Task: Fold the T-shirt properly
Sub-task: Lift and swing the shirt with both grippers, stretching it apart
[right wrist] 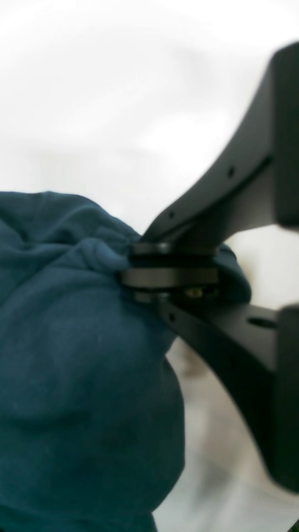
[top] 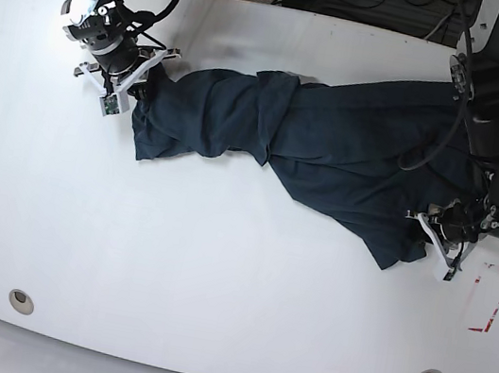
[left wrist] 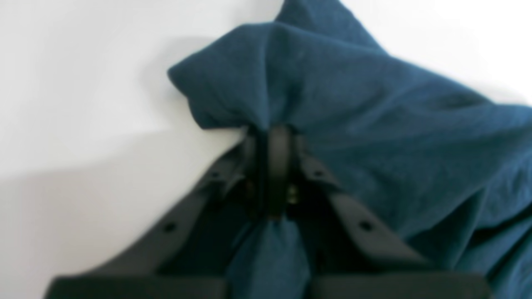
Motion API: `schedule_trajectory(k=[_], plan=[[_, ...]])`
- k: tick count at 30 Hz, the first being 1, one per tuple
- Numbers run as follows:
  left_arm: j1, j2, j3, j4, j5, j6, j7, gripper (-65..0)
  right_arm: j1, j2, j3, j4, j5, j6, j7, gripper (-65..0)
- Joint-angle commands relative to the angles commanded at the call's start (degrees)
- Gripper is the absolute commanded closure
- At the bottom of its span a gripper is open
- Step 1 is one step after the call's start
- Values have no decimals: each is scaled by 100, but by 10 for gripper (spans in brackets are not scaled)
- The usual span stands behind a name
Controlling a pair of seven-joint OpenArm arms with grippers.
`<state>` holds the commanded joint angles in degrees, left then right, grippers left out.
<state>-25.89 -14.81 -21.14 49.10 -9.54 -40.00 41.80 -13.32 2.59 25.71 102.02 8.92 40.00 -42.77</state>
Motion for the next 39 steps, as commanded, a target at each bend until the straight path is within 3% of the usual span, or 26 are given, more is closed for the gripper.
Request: schedule_trajectory(k=[5, 12, 18, 27, 31, 39], plan=[[62, 0, 0, 571, 0, 0, 44, 0, 35, 9, -9, 70, 0, 0, -9, 0], [176, 9, -18, 2013, -35, 0, 870, 0, 246, 114, -9, 440, -9, 0, -158, 0], [158, 18, -9, 2945, -35, 0, 1231, 0, 695, 264, -18, 598, -9, 0, -598, 0], [-9, 18, -35, 4255, -35, 0, 1793, 0, 1477, 730, -18, 589, -9, 0, -853, 0], [-176, 18, -35, 4712, -35, 0, 1837, 0, 1864, 932, -18, 580, -9, 0, -958, 0], [-765, 18, -44, 5363, -26, 0, 2400, 0, 2848, 1327, -18, 580, 0, 0, -1521, 0]])
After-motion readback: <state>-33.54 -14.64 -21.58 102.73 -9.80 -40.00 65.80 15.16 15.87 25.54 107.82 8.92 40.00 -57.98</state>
